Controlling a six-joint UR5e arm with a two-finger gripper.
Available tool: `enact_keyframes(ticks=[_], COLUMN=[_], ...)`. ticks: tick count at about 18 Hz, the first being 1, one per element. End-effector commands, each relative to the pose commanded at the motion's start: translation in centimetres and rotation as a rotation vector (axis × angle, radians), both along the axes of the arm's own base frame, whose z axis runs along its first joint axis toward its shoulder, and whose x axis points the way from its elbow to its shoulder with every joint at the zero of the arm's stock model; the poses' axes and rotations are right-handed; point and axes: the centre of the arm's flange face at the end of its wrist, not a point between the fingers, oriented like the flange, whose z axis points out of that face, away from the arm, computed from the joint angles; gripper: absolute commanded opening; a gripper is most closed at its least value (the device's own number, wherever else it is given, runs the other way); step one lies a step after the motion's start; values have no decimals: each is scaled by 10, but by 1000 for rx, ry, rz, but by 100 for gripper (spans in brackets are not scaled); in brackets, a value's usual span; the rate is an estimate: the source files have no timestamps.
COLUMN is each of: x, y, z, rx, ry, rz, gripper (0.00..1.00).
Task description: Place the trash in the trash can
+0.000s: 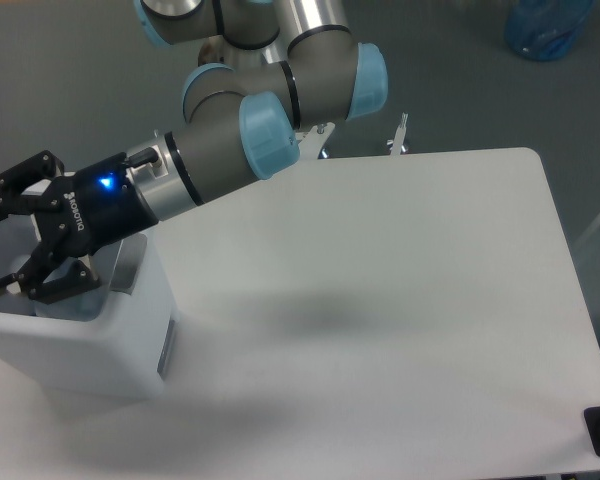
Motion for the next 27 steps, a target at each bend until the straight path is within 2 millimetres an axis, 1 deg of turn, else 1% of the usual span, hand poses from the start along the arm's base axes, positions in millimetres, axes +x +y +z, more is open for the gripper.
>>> enact_keyframes(ticks=[2,3,4,6,8,10,14,16,17,18,19,20,22,24,26,27], x=[-10,-18,-30,-47,-72,-91,-135,-160,-168,-175,-181,-193,-207,-221,-232,-242], y=[-5,-9,-16,-27,-40,-50,-77,-98,-102,-104,-104,-101,-101,-107,-117,-122], z=[-4,-2,1,5,8,7,8,10,10,6,-2,-14,-31,-48,-59,-70], rx=[-7,-6,-2,2,6,1,-4,-55,-84,-116,-149,-189,-260,-373,-509,-607], ry=[-4,-3,0,4,7,8,14,83,119,143,161,216,329,488,605,672], rz=[19,33,56,90,134,170,255,344,378,404,424,445,473,500,500,484], gripper=[95,98,99,100,100,100,100,100,100,100,100,100,100,100,100,100])
